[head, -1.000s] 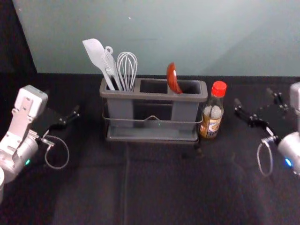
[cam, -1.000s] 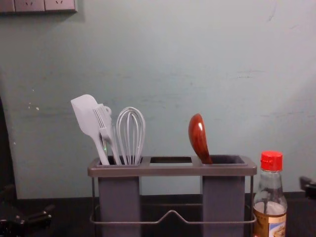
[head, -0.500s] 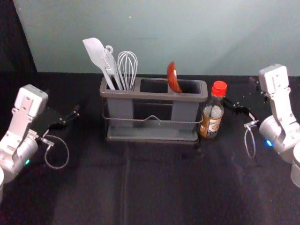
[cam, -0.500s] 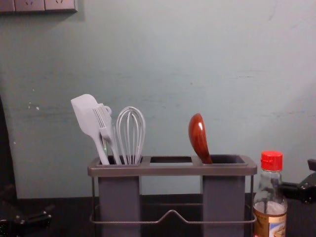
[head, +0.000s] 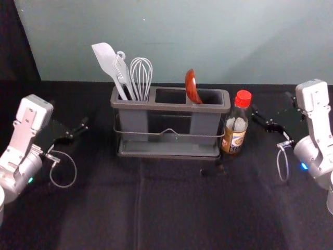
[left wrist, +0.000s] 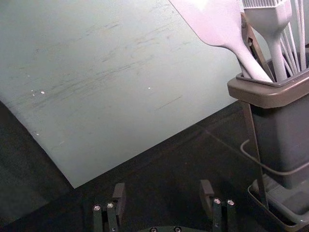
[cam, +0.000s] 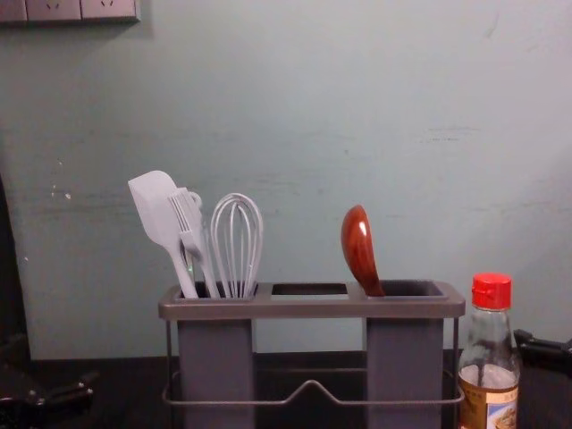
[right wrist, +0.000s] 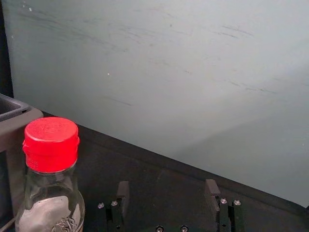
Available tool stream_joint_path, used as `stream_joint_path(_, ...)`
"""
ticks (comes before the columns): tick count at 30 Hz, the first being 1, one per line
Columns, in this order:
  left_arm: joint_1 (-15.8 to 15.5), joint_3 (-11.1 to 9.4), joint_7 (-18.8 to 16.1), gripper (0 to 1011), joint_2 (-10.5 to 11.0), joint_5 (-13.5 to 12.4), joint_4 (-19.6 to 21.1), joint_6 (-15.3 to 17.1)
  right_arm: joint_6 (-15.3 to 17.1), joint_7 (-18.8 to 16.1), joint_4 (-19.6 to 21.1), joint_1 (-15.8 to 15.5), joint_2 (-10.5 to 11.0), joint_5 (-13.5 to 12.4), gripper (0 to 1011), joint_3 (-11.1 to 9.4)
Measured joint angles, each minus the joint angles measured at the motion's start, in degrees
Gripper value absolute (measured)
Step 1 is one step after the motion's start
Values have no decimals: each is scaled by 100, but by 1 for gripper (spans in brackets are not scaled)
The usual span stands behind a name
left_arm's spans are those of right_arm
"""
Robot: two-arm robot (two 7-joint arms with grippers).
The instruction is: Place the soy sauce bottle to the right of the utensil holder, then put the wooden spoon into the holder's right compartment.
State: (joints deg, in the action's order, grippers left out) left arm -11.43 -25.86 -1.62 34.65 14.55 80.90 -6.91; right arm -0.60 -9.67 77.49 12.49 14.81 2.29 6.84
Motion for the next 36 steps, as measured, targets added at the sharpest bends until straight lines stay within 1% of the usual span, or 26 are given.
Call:
stream_joint_path(6, 0, 0, 0, 1005, 0, 0, 0, 0, 31, -39, 9, -6, -14, 1, 1002, -29)
stream_joint_path(36, 0, 0, 0, 1005, 0, 0, 0, 0, 17, -54, 6, 5, -4, 0, 1002, -18)
